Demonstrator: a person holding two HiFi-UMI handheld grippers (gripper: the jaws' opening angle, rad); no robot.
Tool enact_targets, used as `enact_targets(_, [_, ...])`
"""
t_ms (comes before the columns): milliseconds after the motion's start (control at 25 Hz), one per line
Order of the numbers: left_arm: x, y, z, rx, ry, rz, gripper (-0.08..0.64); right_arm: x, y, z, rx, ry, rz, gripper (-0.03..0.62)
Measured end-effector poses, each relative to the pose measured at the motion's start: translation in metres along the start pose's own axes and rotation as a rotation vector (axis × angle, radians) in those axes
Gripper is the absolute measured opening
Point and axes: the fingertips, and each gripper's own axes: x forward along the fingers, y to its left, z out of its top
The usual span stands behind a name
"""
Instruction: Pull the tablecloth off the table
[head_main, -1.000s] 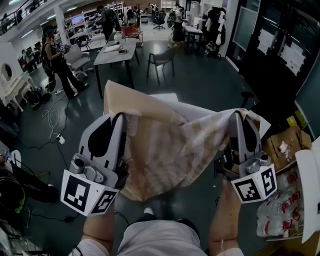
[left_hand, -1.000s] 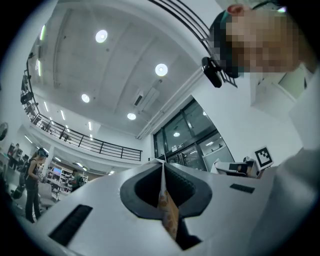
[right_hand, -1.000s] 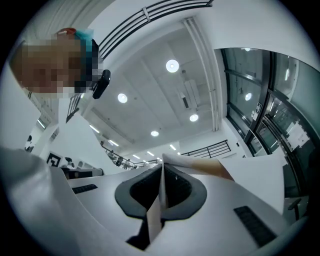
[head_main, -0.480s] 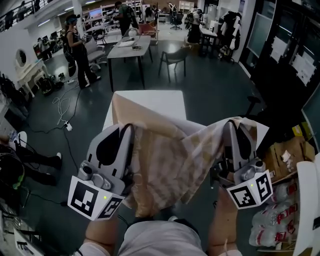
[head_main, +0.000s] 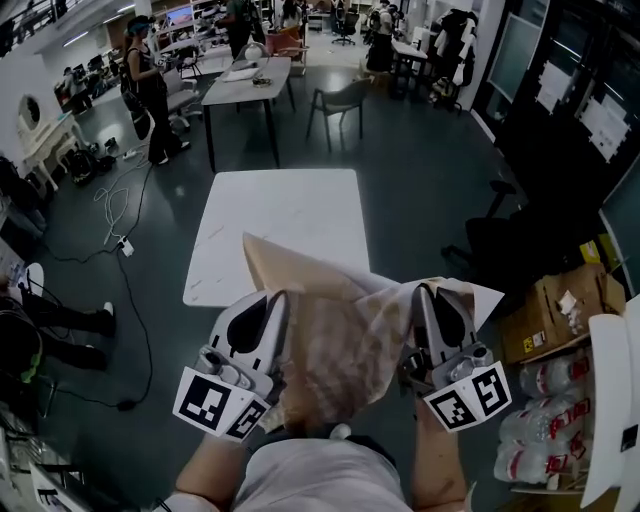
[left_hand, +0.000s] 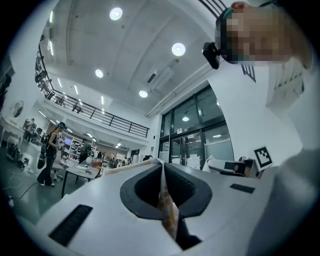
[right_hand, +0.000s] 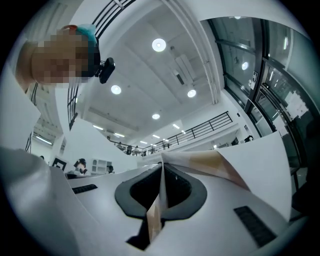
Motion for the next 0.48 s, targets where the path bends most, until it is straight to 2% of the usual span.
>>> enact_targets(240, [0.01,0.004,-0.047,-0.008,0.085,-0.015,0.011,-0.003,0.007,-0.039,-0.038,0.07,-0.033,0.025])
enact_targets(480, [0.017,0.001,-0.072,-0.001,0.138,-0.063,0.011,-0.005,0.002,-0.061,-0.036,0.104,-0.08,0.025])
